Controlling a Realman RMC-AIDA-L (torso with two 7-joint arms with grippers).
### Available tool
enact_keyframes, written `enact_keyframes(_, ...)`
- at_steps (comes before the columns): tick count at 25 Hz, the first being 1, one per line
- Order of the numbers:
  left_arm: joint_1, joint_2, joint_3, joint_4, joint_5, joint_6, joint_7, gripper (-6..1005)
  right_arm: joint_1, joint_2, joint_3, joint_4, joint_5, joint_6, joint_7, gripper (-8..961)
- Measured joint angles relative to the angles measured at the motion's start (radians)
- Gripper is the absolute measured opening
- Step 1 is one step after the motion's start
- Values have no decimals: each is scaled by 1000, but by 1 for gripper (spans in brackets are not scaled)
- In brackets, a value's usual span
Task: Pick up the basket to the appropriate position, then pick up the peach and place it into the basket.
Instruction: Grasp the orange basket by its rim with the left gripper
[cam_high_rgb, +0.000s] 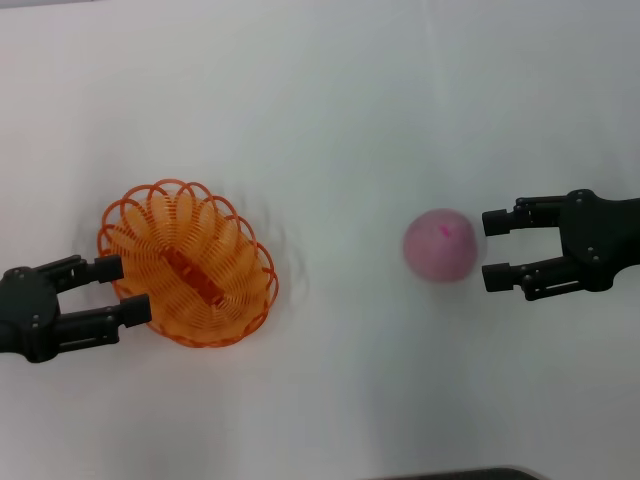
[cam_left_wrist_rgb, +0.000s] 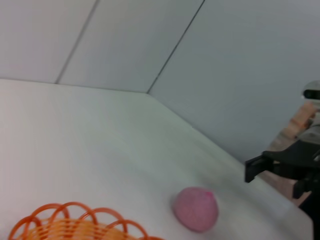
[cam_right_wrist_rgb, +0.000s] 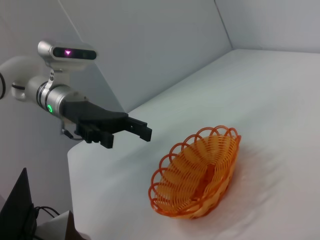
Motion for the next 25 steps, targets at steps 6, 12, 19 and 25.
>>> enact_keyframes(6, -48, 11, -8, 48, -3, 81, -145, 874, 4, 0, -1, 0, -2, 2, 1, 883)
enact_keyframes(12, -154, 56, 50, 82, 7, 126, -478, 867, 6, 3, -8, 0, -3, 21, 1, 883)
enact_keyframes(19, -303, 110, 159, 135, 84, 121, -712, 838, 15, 3, -17, 15, -3, 43, -4, 884)
enact_keyframes(25, -430, 121, 251, 224, 273, 55, -739, 824, 16, 2, -25, 15, -3, 52, -1, 883)
